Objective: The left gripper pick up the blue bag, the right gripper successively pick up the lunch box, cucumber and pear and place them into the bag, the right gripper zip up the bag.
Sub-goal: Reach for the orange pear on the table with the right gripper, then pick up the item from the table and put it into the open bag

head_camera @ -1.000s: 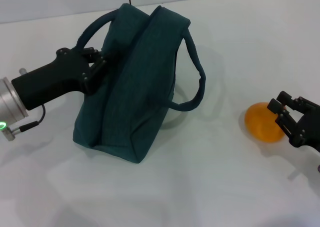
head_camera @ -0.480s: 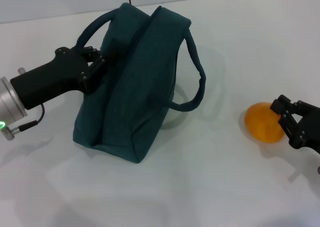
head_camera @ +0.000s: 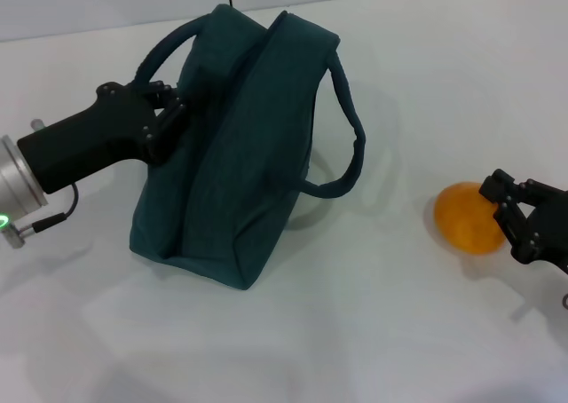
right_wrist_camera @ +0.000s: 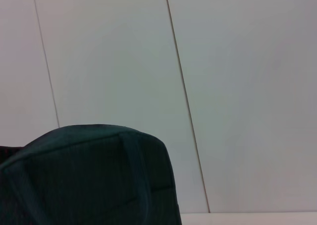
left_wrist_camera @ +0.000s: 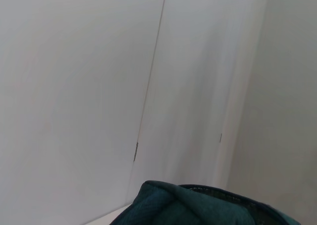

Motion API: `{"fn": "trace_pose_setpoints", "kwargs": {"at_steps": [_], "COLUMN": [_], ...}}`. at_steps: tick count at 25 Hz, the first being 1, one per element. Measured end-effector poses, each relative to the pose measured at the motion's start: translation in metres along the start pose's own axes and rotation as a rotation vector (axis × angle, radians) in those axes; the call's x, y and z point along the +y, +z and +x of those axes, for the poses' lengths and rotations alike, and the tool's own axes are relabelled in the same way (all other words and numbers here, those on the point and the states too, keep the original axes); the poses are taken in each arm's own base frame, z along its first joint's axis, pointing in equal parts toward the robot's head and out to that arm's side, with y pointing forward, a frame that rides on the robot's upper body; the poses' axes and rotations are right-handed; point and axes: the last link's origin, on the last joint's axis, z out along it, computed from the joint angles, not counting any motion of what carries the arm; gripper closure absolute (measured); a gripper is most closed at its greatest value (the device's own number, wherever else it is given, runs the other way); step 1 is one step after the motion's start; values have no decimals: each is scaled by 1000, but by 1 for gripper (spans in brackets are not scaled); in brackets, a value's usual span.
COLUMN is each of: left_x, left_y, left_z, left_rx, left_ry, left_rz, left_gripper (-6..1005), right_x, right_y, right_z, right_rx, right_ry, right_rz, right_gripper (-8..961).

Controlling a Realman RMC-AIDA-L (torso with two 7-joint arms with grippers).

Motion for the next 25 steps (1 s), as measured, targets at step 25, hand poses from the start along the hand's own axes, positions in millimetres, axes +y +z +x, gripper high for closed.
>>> {"fn": "trace_pose_setpoints", "kwargs": {"at_steps": [25], "left_x": [3], "left_y": [-3], "left_z": [-9], "left_rx": [41], "left_ry": [-12], "left_rz": [25], "left_gripper": [941], "right_x": [-3], "right_y": [9], "right_z": [-17], "right_rx": [-75], "right_ry": [-89], "right_rz": [-51], "right_gripper": [918]}}
